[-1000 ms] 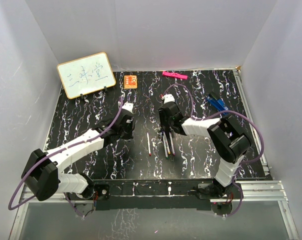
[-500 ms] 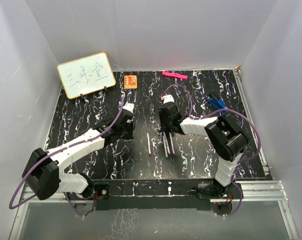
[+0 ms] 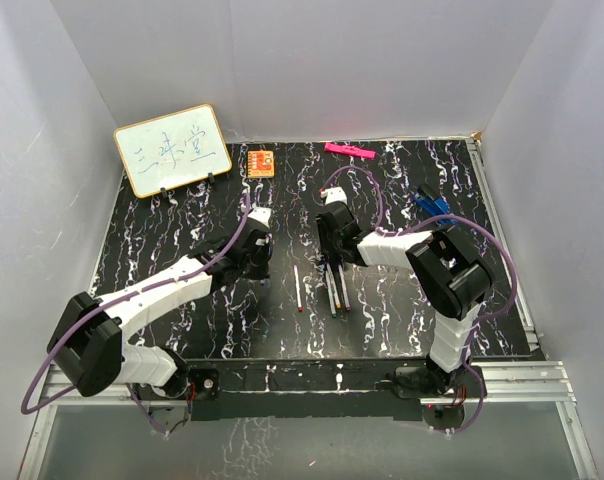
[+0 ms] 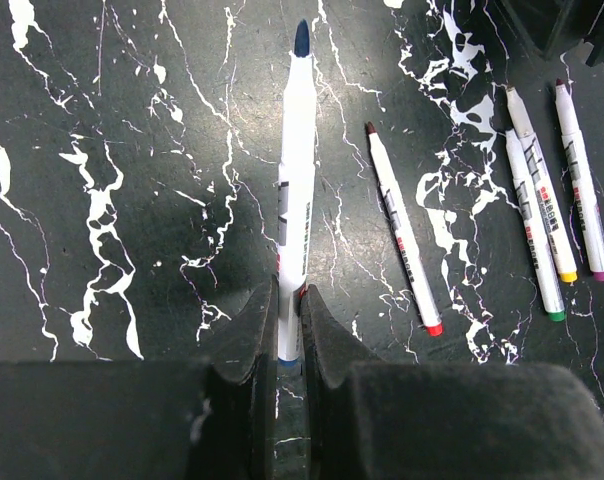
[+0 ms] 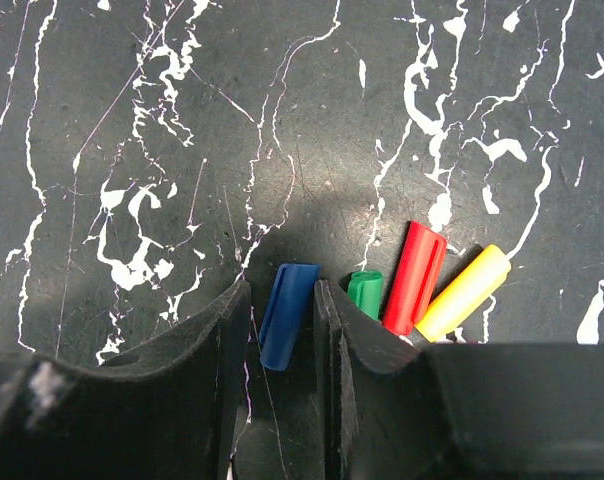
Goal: Insert the pens into the pen caps
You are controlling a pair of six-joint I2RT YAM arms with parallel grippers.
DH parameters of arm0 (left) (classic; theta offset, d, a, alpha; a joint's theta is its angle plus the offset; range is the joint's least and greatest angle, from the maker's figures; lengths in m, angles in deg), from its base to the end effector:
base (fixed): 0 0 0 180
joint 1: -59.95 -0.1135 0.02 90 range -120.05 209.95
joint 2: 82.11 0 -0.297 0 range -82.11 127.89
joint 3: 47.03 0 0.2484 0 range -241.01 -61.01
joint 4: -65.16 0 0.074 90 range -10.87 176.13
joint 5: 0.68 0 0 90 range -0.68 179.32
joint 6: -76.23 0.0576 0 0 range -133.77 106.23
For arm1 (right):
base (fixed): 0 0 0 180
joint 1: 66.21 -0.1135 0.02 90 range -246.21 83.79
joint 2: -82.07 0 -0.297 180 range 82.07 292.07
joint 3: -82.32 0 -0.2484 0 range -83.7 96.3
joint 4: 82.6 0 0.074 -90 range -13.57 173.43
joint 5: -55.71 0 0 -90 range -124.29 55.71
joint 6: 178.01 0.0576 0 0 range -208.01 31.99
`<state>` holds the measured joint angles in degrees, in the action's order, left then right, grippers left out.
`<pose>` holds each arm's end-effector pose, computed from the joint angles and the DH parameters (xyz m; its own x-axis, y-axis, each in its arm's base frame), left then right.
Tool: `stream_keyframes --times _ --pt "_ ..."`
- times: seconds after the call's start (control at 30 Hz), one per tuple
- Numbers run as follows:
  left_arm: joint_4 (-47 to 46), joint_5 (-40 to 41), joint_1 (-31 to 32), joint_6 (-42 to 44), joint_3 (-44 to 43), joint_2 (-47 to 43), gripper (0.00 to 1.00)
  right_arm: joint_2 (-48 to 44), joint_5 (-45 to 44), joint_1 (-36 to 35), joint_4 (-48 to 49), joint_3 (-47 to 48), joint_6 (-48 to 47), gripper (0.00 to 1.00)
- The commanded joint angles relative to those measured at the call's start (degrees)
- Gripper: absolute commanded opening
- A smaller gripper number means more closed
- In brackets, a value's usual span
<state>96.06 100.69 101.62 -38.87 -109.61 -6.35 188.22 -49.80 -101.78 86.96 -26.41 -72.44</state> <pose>0.2186 -0.1794 0.2540 -0.7022 0.0682 -0.7087 0.2740 0.9446 -0.1805 0.3322 0.2187 0.1646 -0.6665 -0.1587 -0.7284 -0.2374 0.9714 0.0056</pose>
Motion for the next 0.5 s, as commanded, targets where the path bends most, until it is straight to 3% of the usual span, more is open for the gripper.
stream_keyframes --times 0.0,0.33,0.47 --pt "-0.1 -0.3 -0.5 0.6 0.6 -0.3 0.0 0.5 -0.3 -0.3 -1.6 1.7 1.0 0.29" --pt "0.0 0.7 -0.5 1.0 0.5 -0.6 0.0 0.8 -0.9 -0.5 -5.4 1.1 1.6 0.23" --pt "0.2 0.9 -0.5 1.3 0.5 -0.7 0.0 1.9 -1.6 -0.5 -8.7 2.3 1.9 0.02"
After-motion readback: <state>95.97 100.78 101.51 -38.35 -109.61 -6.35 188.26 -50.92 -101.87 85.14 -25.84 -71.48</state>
